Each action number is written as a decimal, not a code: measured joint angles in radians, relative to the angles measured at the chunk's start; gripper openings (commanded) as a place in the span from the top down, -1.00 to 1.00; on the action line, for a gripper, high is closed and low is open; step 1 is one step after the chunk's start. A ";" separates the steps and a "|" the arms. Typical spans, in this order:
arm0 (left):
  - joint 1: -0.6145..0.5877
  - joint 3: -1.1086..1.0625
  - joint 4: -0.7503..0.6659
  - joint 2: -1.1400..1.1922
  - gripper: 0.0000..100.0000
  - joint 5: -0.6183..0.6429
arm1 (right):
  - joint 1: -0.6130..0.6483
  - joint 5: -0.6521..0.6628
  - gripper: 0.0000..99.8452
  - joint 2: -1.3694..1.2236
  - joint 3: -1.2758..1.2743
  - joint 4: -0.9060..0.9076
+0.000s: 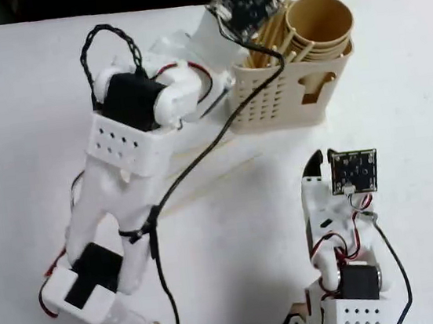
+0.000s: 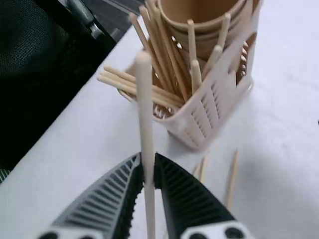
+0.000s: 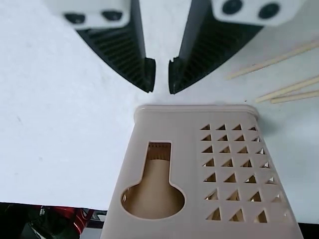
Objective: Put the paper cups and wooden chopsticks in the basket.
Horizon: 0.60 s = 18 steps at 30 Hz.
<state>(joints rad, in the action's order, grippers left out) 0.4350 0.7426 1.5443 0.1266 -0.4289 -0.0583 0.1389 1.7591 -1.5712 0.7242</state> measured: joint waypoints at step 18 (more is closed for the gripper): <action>0.083 0.006 -0.694 0.000 0.96 0.160 | 0.000 0.000 0.87 0.000 0.000 0.000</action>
<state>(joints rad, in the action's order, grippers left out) 0.5178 0.7488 0.8508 0.1266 -0.2693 -0.0583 0.1389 1.7591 -1.5712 0.7242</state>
